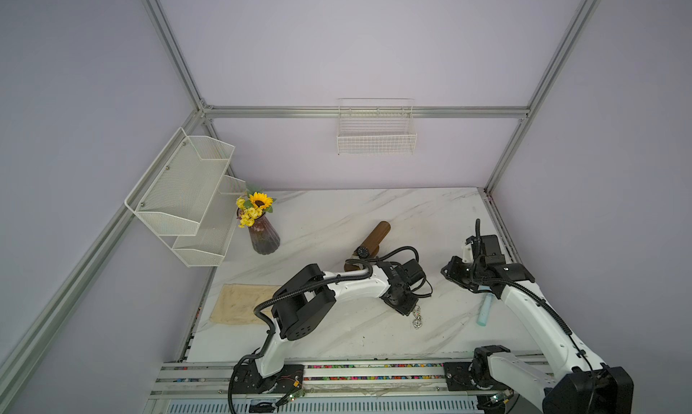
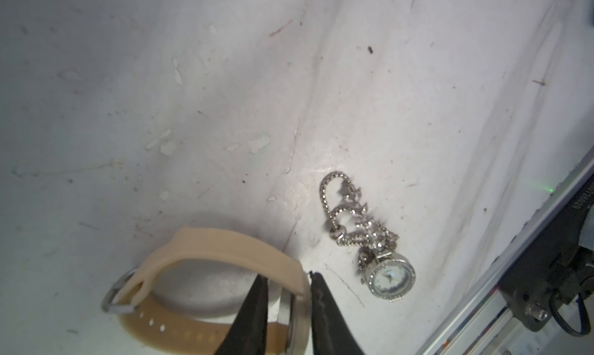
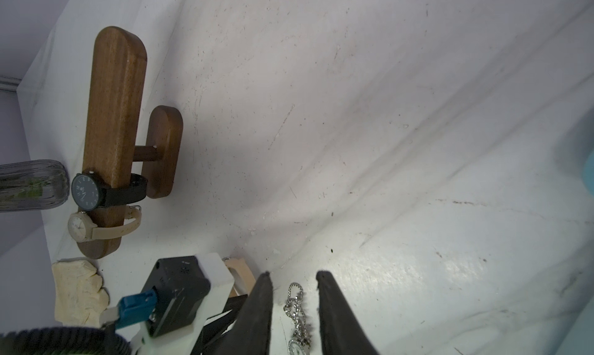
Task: Place watch on stand
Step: Pick up the watch at the center of the board.
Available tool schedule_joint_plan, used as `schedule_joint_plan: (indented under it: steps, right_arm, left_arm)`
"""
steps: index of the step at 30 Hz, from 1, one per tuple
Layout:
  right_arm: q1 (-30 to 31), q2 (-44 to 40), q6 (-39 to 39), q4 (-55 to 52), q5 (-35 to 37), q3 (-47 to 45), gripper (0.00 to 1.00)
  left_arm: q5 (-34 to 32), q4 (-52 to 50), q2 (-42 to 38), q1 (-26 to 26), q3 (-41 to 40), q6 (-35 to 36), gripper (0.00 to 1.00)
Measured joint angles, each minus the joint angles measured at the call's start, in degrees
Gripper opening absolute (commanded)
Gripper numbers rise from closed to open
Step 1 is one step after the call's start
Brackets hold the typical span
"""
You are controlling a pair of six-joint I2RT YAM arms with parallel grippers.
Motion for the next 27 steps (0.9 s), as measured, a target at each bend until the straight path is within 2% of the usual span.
schedule_joint_plan:
  steps: [5,7,9,11,27]
  right_arm:
    - [-0.09,0.00,0.15,1.29,-1.29,-0.72,0.29]
    - [-0.11,0.00,0.20,1.44,-1.73,-1.20,0.29]
    - [-0.11,0.00,0.20,1.51,-2.03,-1.44,0.29]
    - [-0.11,0.00,0.20,1.60,-2.14,-1.49,0.29]
    - [-0.15,0.00,0.26,3.26,-3.26,-2.38,0.29]
  left_arm:
    - [1.18,0.04,0.00,0.52,0.83,-0.11,0.14]
    - [1.81,0.00,0.00,0.94,0.83,-0.11,0.14]
    - [2.36,-0.02,0.00,1.49,0.83,0.00,0.19]
    - [2.86,-0.02,0.00,1.90,0.83,-0.17,0.19]
    - [6.03,-0.15,-0.07,3.02,0.83,-0.31,0.06]
